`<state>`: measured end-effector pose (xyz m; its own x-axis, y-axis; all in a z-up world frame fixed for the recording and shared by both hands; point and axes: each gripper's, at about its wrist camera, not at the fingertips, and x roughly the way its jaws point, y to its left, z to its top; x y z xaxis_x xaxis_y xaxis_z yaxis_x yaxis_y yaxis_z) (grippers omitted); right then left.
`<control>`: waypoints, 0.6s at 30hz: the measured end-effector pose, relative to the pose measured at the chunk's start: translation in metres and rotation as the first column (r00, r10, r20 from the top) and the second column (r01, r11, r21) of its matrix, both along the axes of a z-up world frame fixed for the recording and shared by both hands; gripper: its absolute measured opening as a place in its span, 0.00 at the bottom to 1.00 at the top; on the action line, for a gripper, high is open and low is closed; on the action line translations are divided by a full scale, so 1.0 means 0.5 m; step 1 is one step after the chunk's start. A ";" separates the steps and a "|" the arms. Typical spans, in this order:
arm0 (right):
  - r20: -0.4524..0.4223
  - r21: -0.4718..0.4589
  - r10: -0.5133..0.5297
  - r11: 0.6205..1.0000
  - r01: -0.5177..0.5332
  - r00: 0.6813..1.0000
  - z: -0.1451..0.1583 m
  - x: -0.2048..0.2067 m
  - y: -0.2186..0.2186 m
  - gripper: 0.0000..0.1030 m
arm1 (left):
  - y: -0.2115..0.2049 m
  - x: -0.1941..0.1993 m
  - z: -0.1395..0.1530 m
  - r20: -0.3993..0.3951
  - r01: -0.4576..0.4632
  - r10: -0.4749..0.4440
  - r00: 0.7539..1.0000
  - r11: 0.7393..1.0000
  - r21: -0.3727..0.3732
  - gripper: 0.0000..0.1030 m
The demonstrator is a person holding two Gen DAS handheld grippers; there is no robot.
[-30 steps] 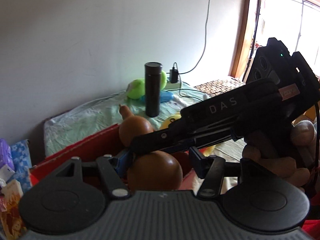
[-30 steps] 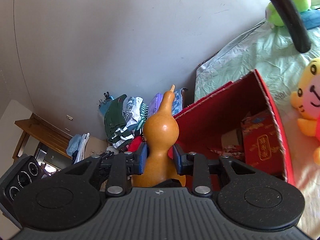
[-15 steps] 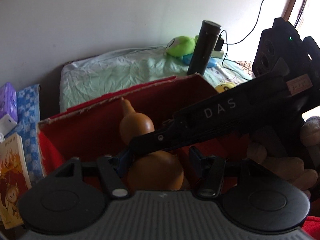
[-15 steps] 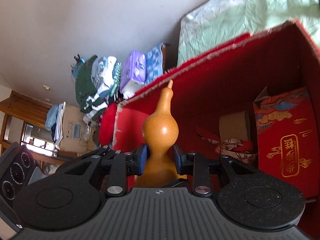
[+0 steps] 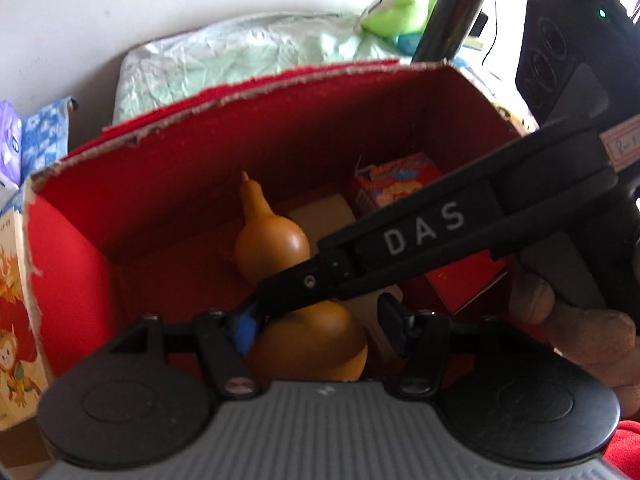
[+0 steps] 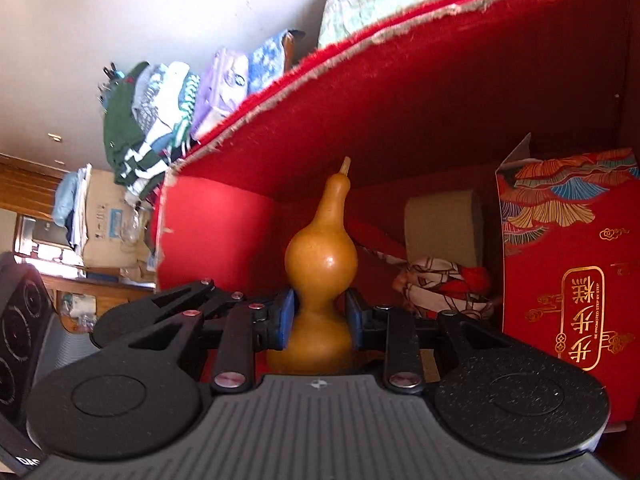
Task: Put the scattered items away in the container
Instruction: 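Carry the gourd with the right gripper into the red box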
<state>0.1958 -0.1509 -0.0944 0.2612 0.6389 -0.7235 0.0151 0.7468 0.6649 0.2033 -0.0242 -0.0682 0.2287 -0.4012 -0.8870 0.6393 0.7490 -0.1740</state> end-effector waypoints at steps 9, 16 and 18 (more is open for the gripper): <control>-0.072 -0.055 -0.044 0.998 0.040 0.996 -0.018 -0.002 -0.006 0.28 | -0.034 0.027 -0.026 -0.087 0.018 -0.011 0.996 0.997 0.078 0.57; -0.088 -0.062 -0.078 0.995 0.073 0.993 -0.024 -0.008 -0.022 0.30 | -0.032 0.040 -0.035 -0.131 -0.007 0.014 0.991 0.999 0.053 0.57; -0.089 -0.057 -0.081 0.995 0.076 0.993 -0.026 -0.009 -0.028 0.30 | -0.031 0.041 -0.035 -0.140 -0.009 0.015 0.990 0.999 0.048 0.57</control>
